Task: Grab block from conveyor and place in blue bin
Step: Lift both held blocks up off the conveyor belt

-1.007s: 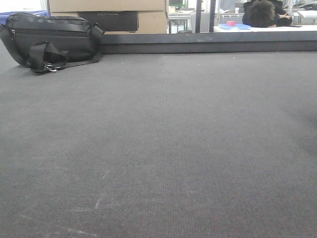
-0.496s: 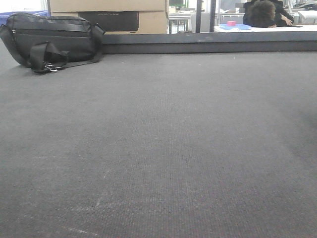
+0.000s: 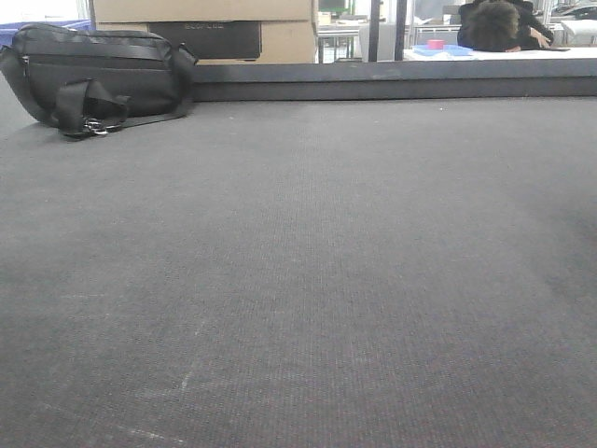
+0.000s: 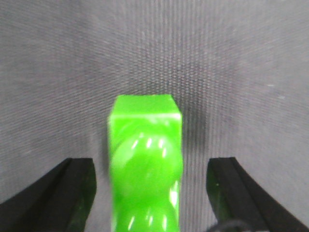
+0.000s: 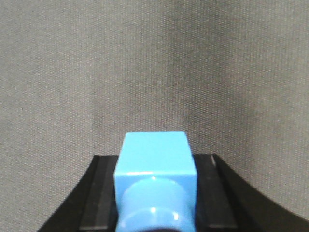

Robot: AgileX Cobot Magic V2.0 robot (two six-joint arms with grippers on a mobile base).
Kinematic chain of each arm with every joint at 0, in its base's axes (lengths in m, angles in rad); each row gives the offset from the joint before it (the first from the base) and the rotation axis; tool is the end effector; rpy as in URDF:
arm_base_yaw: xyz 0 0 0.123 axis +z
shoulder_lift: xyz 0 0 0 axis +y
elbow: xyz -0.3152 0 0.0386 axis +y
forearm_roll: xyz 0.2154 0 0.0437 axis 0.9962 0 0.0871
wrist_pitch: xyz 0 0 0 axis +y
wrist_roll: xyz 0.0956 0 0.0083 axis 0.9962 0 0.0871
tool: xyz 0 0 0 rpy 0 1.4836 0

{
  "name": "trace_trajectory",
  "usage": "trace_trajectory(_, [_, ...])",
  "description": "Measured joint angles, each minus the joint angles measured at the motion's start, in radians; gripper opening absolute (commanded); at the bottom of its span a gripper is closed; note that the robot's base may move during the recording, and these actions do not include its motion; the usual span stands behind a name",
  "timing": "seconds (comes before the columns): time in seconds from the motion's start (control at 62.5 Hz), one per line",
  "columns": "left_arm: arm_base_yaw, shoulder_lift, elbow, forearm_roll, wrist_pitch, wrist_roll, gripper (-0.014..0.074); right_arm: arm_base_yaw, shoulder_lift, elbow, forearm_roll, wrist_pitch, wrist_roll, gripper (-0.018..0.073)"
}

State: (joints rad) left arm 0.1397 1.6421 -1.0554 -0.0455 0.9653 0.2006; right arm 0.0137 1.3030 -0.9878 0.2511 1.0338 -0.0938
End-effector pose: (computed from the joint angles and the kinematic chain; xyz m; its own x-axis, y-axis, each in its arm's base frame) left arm 0.2725 0.0347 0.2564 -0.9932 0.0357 -0.1111 0.0380 0.9991 -0.0181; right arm 0.2016 0.0233 0.3230 -0.9505 0.0228 -0.3099 -0.0463 0.9757 0.2140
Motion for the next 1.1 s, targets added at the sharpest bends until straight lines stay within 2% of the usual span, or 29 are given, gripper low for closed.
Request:
trace_trajectory(0.112, [0.0, 0.013, 0.012, 0.009, -0.035, -0.01, 0.037, 0.0, 0.0, 0.0, 0.0, 0.0, 0.0, -0.0162])
trace_trajectory(0.224, [0.0, 0.013, 0.014, 0.011, -0.063, -0.012, 0.0285, 0.0, 0.0, 0.0, 0.002, 0.0, 0.0, -0.0162])
trace_trajectory(0.336, [0.0, 0.013, 0.014, 0.011, -0.061, -0.014, 0.0095, 0.0, 0.0, 0.0, 0.002, 0.0, 0.0, -0.0162])
trace_trajectory(0.384, [0.0, 0.013, 0.014, 0.011, -0.059, -0.016, -0.0006, 0.0, 0.0, 0.0, 0.002, -0.002, 0.0, -0.0162])
trace_trajectory(0.416, [0.0, 0.013, 0.014, 0.011, -0.059, -0.016, -0.0108, 0.0, 0.0, -0.003, 0.002, -0.005, 0.0, -0.0162])
trace_trajectory(0.64, [0.0, -0.012, 0.006, 0.008, -0.023, -0.016, -0.0111, 0.0, -0.016, -0.071, 0.005, 0.011, 0.0, -0.0162])
trace_trajectory(0.799, [0.0, -0.143, 0.006, -0.021, -0.031, -0.016, -0.0111, 0.0, -0.096, -0.086, 0.011, -0.037, -0.001, -0.0162])
trace_trajectory(0.911, [0.0, -0.282, 0.047, -0.03, -0.125, -0.016, -0.0111, 0.0, -0.176, -0.057, 0.011, -0.087, -0.004, -0.0162])
trace_trajectory(1.103, [0.0, -0.552, 0.218, -0.052, -0.435, -0.016, -0.0111, 0.0, -0.352, 0.072, 0.013, -0.211, -0.02, -0.0162])
